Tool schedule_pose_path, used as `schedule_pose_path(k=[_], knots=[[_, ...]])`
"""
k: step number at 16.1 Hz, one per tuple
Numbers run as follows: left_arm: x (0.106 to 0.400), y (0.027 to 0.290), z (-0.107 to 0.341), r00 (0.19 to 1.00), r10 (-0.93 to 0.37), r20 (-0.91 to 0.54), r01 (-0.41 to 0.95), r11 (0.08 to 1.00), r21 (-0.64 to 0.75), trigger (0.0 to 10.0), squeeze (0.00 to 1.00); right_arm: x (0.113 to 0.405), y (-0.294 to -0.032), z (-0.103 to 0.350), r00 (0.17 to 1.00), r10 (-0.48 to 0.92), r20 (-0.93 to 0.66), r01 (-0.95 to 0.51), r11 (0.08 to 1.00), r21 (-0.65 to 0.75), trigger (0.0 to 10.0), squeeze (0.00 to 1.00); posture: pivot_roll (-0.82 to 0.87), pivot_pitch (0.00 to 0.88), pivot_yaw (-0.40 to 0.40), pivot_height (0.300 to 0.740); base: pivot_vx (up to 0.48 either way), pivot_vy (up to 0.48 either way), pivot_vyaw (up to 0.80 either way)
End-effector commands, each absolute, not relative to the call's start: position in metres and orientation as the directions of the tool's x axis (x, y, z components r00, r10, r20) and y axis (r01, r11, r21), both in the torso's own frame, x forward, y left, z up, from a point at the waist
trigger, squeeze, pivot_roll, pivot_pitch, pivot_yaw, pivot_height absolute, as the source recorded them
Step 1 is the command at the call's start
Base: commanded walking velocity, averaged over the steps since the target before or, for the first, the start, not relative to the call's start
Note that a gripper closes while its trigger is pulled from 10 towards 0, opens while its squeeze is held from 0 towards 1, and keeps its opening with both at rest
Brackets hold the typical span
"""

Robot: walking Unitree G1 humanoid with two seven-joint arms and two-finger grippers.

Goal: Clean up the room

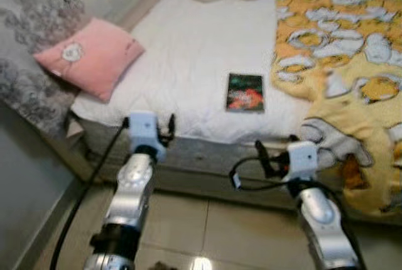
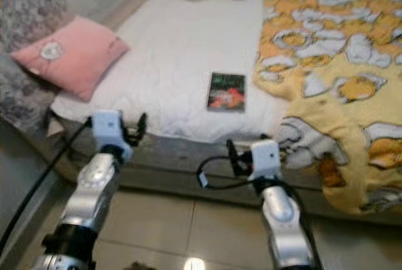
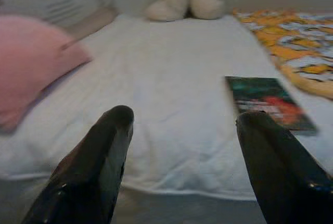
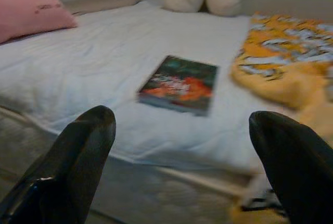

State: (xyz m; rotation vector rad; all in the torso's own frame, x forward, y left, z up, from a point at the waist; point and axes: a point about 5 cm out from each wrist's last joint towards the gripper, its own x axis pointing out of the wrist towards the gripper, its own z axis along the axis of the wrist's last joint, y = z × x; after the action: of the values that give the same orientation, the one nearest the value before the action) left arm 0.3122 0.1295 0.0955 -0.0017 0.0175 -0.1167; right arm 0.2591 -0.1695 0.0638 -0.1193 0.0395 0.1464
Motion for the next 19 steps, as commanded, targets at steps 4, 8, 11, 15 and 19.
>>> schedule_pose_path(k=[4, 8, 11, 15, 19], knots=[[0.313, 0.143, 0.103, 0.995, -0.091, 0.037, 0.093, 0.993, -0.068, 10.0, 0.00, 0.260, -0.170, 0.068, 0.993, 0.114, -0.015, -0.115, 0.985, -0.125, 10.0, 0.00, -0.19, 0.000, 0.072, 0.740, 0.360, 0.000, -0.52], [0.301, 0.145, 0.095, 0.990, -0.137, 0.028, 0.139, 0.986, -0.096, 10.0, 0.00, 0.254, -0.176, 0.069, 0.996, 0.092, -0.007, -0.093, 0.986, -0.138, 10.0, 0.00, -0.19, 0.000, 0.072, 0.740, 0.480, 0.000, -0.69], [0.308, 0.139, 0.098, 0.992, -0.126, 0.027, 0.129, 0.985, -0.111, 10.0, 0.00, 0.256, -0.172, 0.069, 0.992, 0.123, -0.004, -0.122, 0.982, -0.144, 10.0, 0.00, -0.20, 0.000, 0.068, 0.740, 0.480, 0.000, 0.00], [0.310, 0.140, 0.095, 0.993, -0.114, 0.008, 0.114, 0.987, -0.115, 10.0, 0.00, 0.258, -0.173, 0.071, 0.990, 0.139, -0.006, -0.138, 0.978, -0.155, 10.0, 0.00, -0.20, 0.000, 0.060, 0.740, 0.480, 0.000, 0.00], [0.314, 0.150, 0.093, 0.999, -0.035, -0.018, 0.032, 0.990, -0.137, 10.0, 0.00, 0.258, -0.170, 0.069, 0.988, 0.154, -0.016, -0.155, 0.976, -0.154, 10.0, 0.00, -0.20, 0.000, 0.055, 0.740, 0.480, 0.000, 0.00]])
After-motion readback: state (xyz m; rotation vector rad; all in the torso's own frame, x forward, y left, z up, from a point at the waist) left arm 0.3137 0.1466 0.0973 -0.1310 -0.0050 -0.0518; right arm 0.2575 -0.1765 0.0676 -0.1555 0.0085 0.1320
